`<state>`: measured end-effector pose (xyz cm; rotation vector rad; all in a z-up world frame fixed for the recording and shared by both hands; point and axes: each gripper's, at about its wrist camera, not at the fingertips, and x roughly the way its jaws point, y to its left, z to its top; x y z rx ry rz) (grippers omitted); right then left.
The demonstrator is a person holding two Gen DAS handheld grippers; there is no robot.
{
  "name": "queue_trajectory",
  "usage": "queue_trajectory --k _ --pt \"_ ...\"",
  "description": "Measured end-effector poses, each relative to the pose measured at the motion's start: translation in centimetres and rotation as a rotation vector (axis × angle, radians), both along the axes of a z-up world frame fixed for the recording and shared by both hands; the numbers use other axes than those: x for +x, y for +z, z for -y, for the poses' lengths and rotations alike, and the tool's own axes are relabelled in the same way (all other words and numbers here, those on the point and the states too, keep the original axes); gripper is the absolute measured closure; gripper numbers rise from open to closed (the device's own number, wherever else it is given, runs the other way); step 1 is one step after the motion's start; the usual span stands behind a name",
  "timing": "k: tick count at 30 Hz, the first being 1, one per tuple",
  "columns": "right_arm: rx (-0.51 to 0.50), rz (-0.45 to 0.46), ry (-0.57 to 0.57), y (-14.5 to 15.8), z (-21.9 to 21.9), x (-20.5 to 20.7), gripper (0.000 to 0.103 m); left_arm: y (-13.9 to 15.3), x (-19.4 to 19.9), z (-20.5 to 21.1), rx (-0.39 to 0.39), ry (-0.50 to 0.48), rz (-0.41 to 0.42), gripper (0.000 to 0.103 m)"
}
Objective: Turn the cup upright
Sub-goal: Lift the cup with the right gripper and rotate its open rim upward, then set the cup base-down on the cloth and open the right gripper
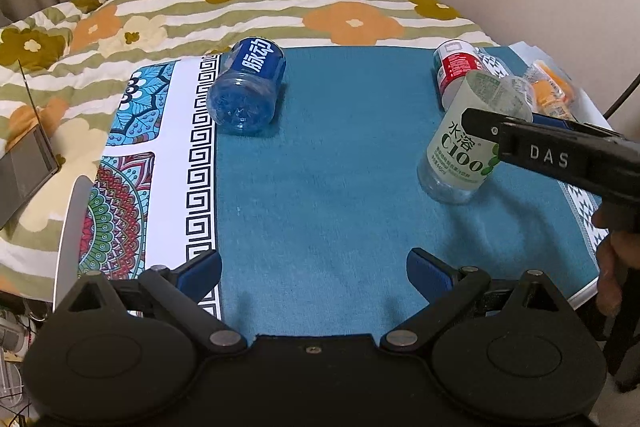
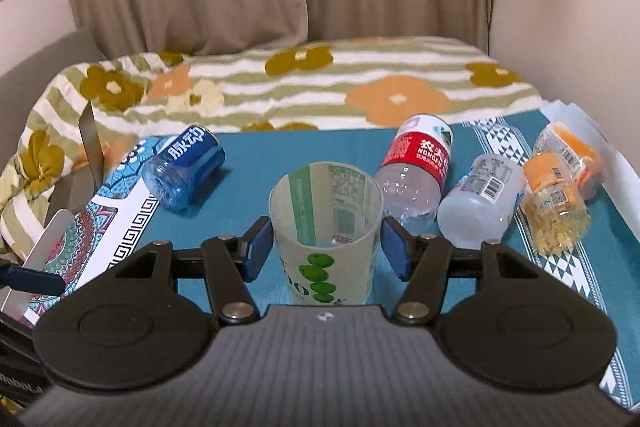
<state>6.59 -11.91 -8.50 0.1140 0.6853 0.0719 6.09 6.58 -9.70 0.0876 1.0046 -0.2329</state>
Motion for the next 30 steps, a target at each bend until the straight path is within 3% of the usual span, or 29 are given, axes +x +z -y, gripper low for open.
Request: queue_trajectory --k 12,14,15,24,30 --pt "-0.042 -0.04 0.012 0.4 -0.7 0.7 0.024 0.1 0.3 -0.4 -0.02 0.026 -0.017 0.002" --pt "-0.056 -0.041 0.005 0.3 -0.8 0.7 0.005 0.0 0.3 -0.5 -0.021 0.032 -0.019 0.002" --pt "-0.067 -0.037 -0.003 0.3 -0.8 0.8 0.0 -0.1 0.3 -0.6 -0.022 0.035 -0.02 0.002" --pt "-0.061 -0.078 -0.008 -0.5 -0.5 1.1 0.0 -0.1 0.0 -0.5 -0.009 0.045 -0.018 0.002" --pt "-0.049 -0.091 0.001 0.9 -0.1 0.2 0.0 1.2 -0.3 -0.1 -0.009 0.058 0.0 0.002"
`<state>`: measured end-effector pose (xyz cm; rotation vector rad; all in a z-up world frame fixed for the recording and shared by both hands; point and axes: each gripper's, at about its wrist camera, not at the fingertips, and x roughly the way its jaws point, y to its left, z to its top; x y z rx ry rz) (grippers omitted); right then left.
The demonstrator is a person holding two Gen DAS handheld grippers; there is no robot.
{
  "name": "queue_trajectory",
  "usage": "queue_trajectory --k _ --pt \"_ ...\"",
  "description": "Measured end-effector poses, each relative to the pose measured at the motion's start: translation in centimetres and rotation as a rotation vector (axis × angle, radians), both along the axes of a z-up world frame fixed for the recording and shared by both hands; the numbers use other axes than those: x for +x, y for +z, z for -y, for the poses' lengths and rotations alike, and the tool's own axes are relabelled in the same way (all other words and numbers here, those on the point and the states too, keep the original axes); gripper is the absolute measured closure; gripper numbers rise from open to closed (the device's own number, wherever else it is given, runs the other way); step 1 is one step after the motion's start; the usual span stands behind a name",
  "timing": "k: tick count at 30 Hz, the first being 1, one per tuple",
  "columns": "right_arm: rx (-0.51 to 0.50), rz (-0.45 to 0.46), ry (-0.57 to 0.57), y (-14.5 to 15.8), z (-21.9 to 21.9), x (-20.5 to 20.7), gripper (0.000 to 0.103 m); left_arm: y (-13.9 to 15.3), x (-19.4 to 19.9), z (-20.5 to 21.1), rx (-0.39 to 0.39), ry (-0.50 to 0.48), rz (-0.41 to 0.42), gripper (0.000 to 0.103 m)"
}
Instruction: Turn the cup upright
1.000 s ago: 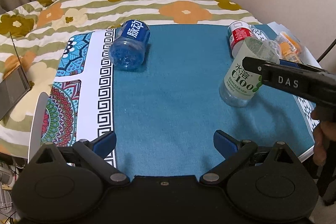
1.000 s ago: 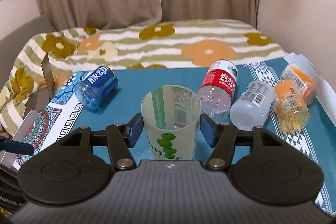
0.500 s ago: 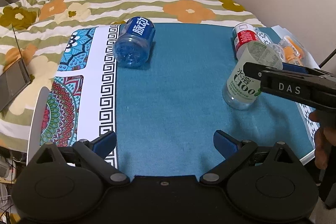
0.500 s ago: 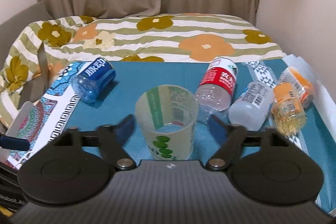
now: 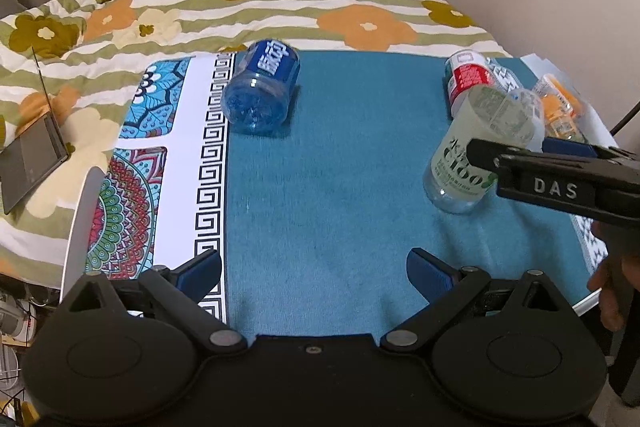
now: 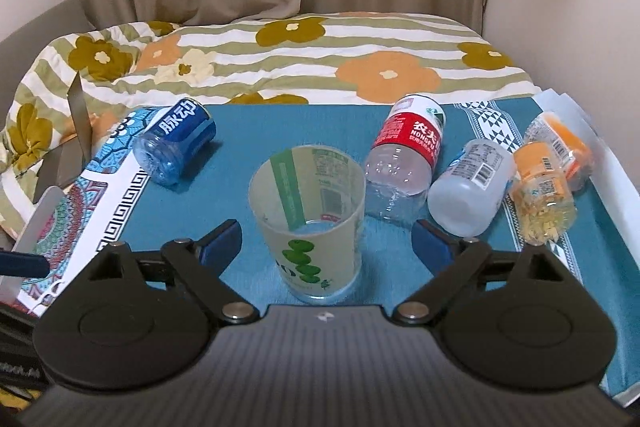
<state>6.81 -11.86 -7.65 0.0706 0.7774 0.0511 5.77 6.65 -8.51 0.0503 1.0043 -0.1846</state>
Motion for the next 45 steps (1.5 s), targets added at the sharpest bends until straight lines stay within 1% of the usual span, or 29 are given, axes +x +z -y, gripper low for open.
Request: queue_trajectory --k 5,11,14,17,21,29,35,45 --pt "0.014 -0.02 0.016 3.0 1.1 -1.5 0.0 2.7 -0.9 0.7 0.01 0.014 0.049 0.002" --pt "-0.034 -0.017 0.038 7.4 3.1 -3.9 0.0 6.3 -2.7 1.7 0.013 0.055 0.141 0.002" --pt "-0.051 -0.029 0.03 8.9 4.4 -5.0 0.0 7.5 -3.7 2.3 0.021 0.08 0.184 0.002" --pt "-0.065 -0.033 0.012 9.6 5.7 -5.8 0.0 8.3 -4.6 2.8 0.026 0.107 0.224 0.002" --pt "-0.07 -0.034 -0.007 9.8 7.0 -6.8 0.0 8.9 -5.6 3.6 0.029 0.12 0.27 0.002" --pt "-0.057 -0.025 -0.03 9.3 8.0 -8.3 0.0 9.3 -6.8 5.0 0.06 0.098 0.33 0.002" --pt "-0.057 -0.019 -0.029 9.3 8.2 -8.6 0.0 9.4 -7.1 5.4 0.071 0.093 0.35 0.002" --pt "-0.06 -0.02 -0.03 9.5 8.0 -8.5 0.0 9.4 -7.0 5.6 0.085 0.082 0.357 0.002"
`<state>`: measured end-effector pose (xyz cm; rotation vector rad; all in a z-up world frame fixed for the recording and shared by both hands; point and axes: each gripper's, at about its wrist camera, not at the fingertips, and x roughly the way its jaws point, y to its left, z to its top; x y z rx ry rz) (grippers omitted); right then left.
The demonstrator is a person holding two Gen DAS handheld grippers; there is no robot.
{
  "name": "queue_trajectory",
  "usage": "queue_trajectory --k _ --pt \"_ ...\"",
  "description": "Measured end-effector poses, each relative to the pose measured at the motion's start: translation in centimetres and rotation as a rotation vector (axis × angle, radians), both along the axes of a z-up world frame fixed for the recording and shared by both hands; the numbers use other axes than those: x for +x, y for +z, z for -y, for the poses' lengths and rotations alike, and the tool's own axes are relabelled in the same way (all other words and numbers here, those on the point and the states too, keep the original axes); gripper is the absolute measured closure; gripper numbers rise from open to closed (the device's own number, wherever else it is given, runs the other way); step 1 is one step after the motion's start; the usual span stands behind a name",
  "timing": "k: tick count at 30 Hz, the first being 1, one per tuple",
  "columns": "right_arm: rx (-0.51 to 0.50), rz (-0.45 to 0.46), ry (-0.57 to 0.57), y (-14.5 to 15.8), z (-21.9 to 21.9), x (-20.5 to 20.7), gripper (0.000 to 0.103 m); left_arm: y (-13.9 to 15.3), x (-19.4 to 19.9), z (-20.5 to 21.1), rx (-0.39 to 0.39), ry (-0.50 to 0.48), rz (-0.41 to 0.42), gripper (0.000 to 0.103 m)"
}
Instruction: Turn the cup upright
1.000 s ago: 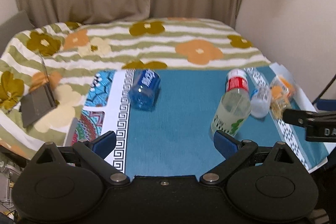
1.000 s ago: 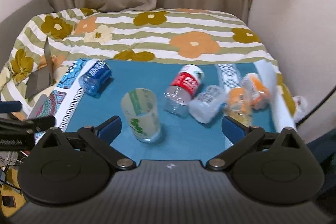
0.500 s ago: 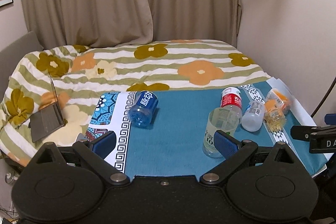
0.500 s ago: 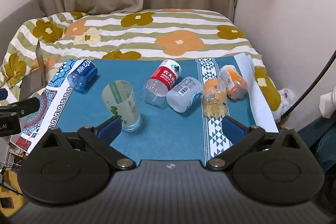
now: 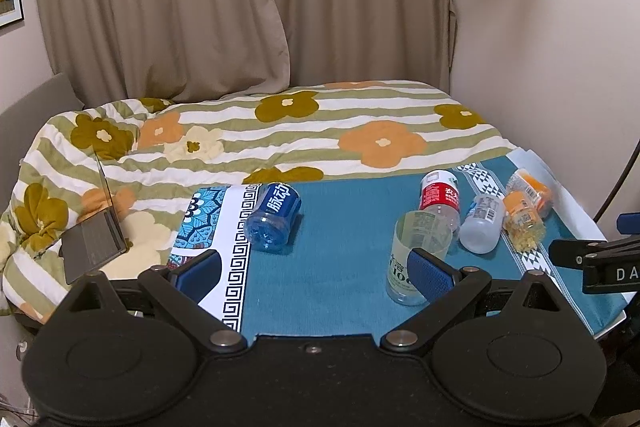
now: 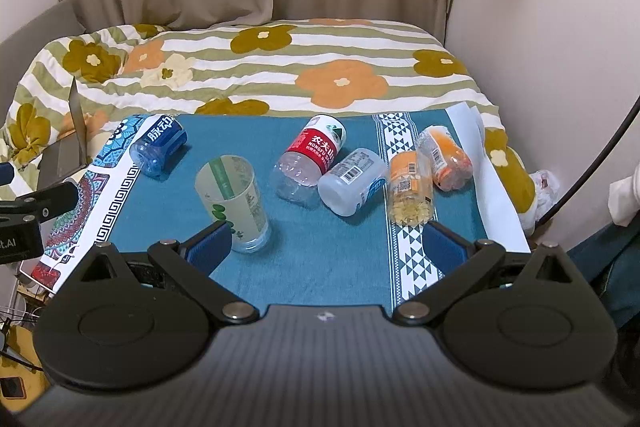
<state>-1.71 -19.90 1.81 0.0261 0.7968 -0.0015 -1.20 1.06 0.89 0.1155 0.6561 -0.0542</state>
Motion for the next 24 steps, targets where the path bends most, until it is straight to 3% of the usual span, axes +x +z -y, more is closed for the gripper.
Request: queue_trajectory --k 24 --pt "0.004 -0.013 -0.009 -0.58 -0.28 0.58 0.0 -0.16 0.83 -0.42 -0.004 -0.016 -0.021 0.002"
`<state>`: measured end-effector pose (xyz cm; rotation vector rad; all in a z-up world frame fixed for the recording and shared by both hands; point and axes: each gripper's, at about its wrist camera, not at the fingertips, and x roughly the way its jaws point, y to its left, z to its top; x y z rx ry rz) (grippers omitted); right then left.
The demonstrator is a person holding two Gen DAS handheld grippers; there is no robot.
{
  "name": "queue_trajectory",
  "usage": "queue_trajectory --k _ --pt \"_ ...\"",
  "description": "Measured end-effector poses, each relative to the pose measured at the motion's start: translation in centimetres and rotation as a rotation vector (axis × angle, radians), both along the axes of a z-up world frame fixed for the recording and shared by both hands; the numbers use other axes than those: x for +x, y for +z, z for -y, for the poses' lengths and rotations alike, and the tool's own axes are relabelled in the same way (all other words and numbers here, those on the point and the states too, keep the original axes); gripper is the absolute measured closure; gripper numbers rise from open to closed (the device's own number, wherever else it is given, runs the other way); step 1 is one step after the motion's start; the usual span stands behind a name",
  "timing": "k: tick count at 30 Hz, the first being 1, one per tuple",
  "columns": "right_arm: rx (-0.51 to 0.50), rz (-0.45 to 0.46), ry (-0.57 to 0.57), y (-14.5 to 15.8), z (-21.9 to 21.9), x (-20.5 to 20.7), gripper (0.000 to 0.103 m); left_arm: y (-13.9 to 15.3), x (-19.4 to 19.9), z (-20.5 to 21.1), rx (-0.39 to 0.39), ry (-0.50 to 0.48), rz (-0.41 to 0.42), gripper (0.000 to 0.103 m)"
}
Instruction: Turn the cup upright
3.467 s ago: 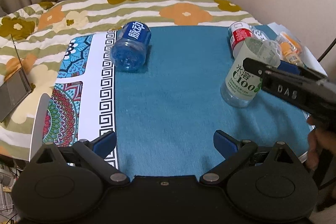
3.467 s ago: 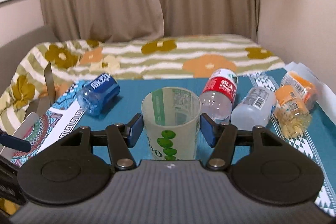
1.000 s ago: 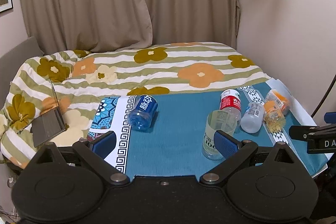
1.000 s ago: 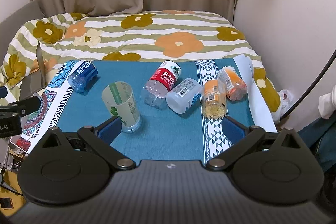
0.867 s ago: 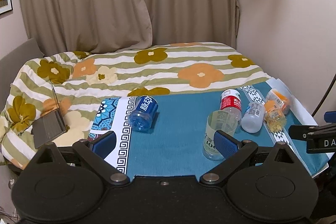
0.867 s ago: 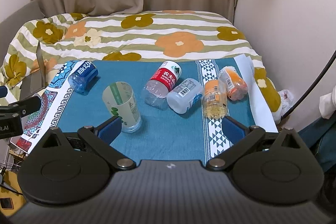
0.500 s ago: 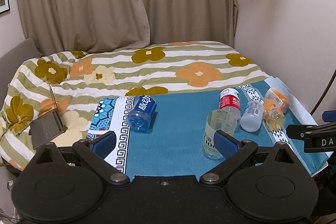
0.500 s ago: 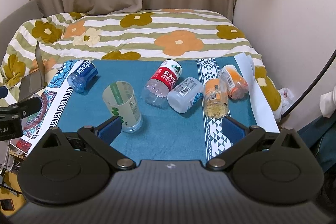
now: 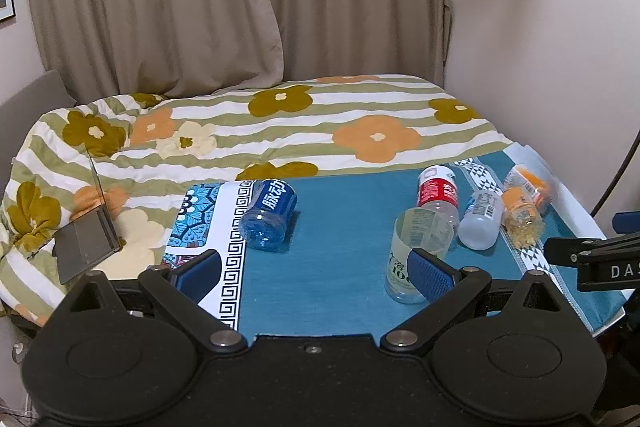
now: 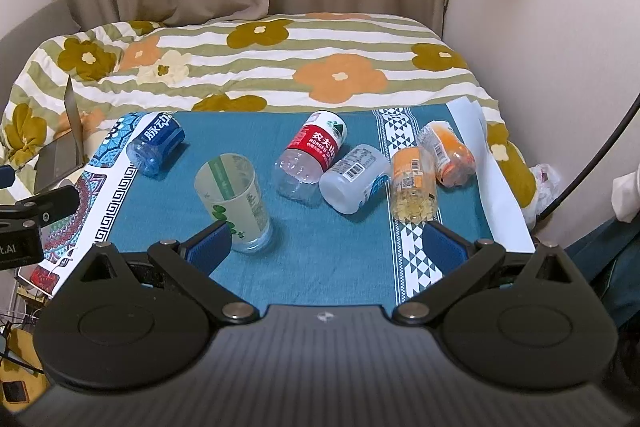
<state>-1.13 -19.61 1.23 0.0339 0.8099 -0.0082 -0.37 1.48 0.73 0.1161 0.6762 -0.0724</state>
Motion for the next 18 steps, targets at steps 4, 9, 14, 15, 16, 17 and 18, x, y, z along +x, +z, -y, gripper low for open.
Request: queue_trajectory --k 4,9,14,15,16,17,18 --pt "0.002 -0.003 -0.002 -0.13 0.03 0.1 0.0 -0.06 0.12 -0.02 0.006 0.009 0.002 0.002" --pt "0.003 -0.003 -0.003 -0.28 0.05 0.11 0.0 -0.04 0.13 0.17 0.025 0.009 0.013 0.002" --pt "0.002 -0.003 -0.003 -0.21 0.05 0.18 0.0 -0.14 0.32 0.05 0.022 0.008 0.012 0.001" --pt "0.002 -0.003 -0.003 -0.18 0.06 0.2 0.0 -0.14 0.36 -0.01 0.015 0.007 0.013 0.001" --pt "0.001 -0.004 -0.004 -0.18 0.05 0.31 0.0 -0.13 0.39 -0.08 0.01 0.008 0.016 0.001" --pt "0.0 -0.003 -0.005 -0.24 0.04 0.34 0.0 -0.1 0.42 -0.16 0.006 0.009 0.019 0.001" --pt "-0.001 -0.005 -0.005 -0.33 0.02 0.39 0.0 -0.09 0.45 -0.18 0.006 0.012 0.02 0.001"
